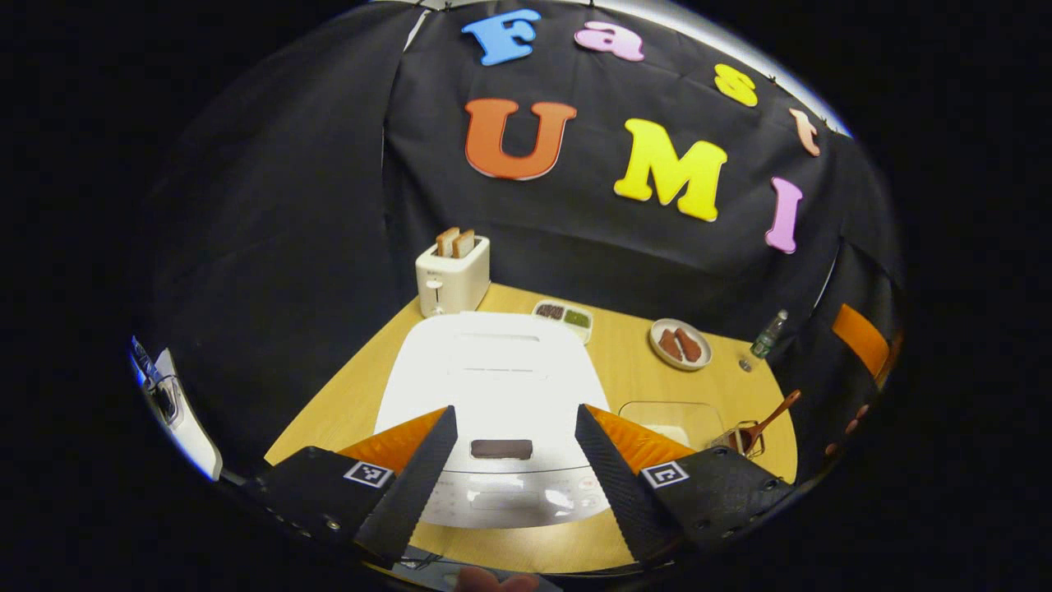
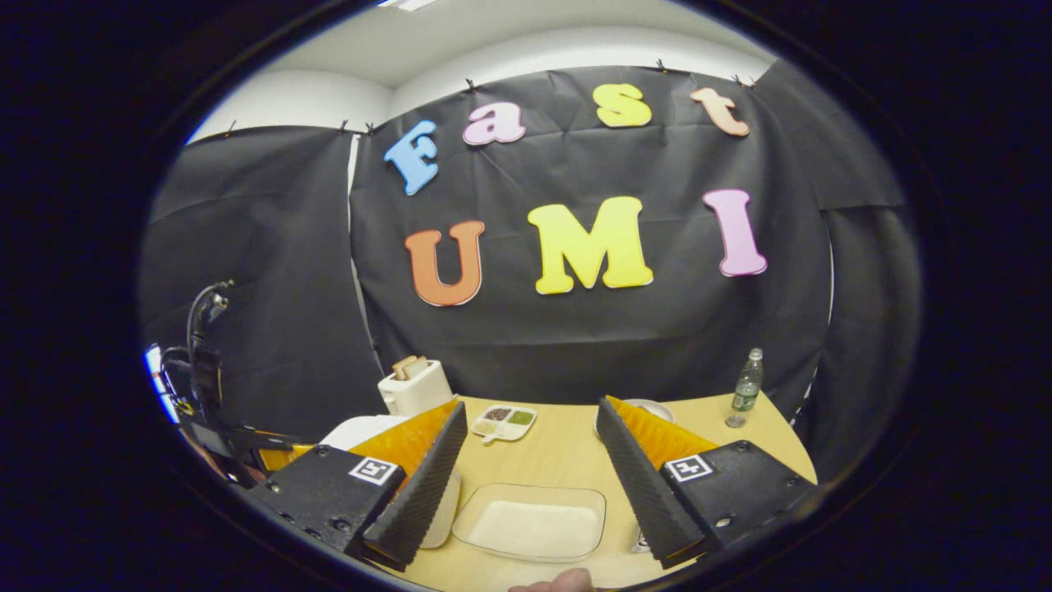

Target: Close the left gripper, press the button to open the rice cooker; take a wooden spoon from the chopstick holder with the right hand, scoop a spoonful of rice and pour it into the rice cooker, then put the wooden spoon back into the chopstick holder.

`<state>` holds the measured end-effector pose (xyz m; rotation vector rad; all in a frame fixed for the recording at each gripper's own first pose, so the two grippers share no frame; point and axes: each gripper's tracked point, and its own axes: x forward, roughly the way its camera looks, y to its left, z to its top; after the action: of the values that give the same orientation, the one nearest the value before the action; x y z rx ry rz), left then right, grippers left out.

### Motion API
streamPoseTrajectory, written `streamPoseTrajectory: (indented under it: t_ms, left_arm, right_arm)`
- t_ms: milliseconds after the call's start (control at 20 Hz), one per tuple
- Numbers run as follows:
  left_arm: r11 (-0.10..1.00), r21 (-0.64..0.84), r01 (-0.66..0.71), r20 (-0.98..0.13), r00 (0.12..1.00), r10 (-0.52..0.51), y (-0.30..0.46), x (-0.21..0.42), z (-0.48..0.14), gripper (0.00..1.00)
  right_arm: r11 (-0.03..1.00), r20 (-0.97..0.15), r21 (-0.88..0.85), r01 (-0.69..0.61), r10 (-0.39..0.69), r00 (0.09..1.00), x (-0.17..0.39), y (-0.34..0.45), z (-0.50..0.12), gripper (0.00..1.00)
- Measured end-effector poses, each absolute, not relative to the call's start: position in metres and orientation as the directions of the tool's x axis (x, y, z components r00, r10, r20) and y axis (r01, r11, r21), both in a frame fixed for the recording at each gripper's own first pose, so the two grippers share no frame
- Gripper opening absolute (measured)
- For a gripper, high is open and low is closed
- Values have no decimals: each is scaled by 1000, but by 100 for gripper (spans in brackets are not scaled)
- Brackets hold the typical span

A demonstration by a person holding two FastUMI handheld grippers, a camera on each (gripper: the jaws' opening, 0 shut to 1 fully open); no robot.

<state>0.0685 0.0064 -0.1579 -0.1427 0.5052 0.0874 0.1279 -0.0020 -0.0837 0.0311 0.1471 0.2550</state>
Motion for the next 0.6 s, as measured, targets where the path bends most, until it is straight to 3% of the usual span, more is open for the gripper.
streamPoseTrajectory:
  t_ms: [250, 600]
  left_arm:
    - [994, -113, -6, -254, 967, -23, 5, 24, -72, 93]
    - [989, -87, 120, -43, 991, -124, -2, -61, -18, 94]
  right_arm:
    - [981, -71, 4, -195, 195, 978, 63, 23, -43, 99]
    - [994, 14, -25, -110, 111, 994, -25, 42, -13, 100]
